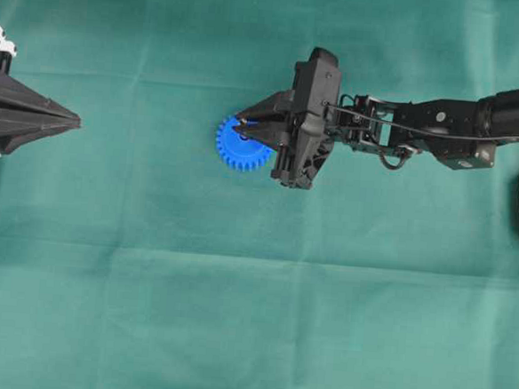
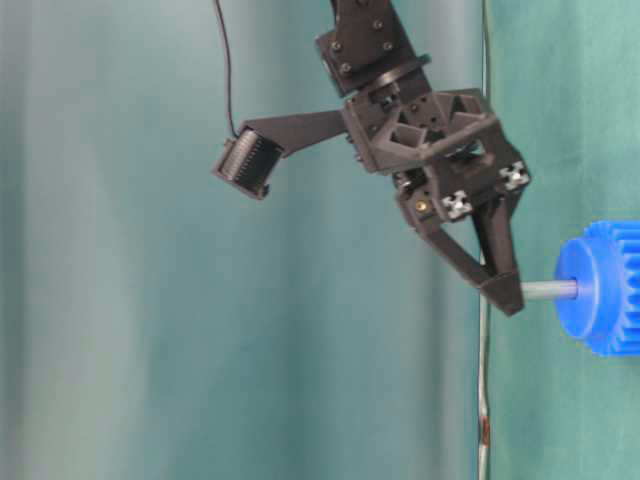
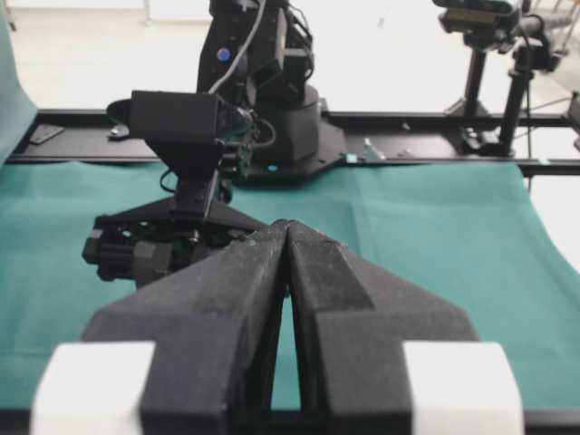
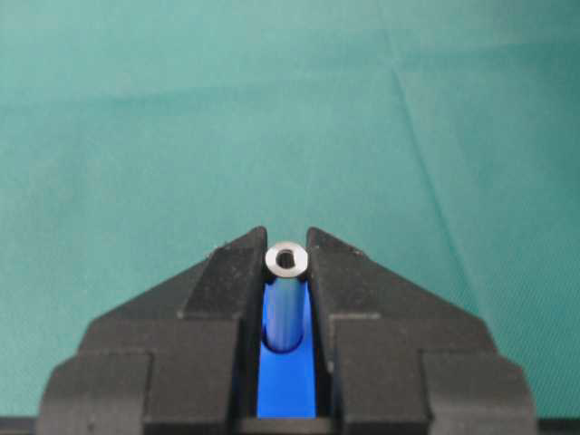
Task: Insert the shaft placed at a random location into the center hole of the medium gear at another random location.
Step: 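Lower the shaft into the blue gear's center hole with the right gripper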
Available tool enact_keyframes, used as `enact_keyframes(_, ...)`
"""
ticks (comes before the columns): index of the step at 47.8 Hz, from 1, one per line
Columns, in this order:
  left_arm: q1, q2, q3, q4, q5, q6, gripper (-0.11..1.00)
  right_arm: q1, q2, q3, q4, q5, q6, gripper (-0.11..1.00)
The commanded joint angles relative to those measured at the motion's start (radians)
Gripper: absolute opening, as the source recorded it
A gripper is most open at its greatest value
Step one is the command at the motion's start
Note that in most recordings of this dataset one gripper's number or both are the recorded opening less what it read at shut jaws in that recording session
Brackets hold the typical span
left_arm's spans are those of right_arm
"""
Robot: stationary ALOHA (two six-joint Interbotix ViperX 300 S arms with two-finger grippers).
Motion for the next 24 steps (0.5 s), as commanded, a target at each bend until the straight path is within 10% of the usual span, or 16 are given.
enact_keyframes(1, -0.002, 0.008, -0.018, 0.002, -0.005, -0.002, 0.0, 0.003, -0.012, -0.011, 0.006, -0.015, -0.008, 0.16)
enact_keyframes(24, -0.002, 0.009, -0.018, 0.003, -0.005, -0.002, 0.0, 0.009, 0.02, -0.014, 0.015, -0.031, -0.005, 0.16)
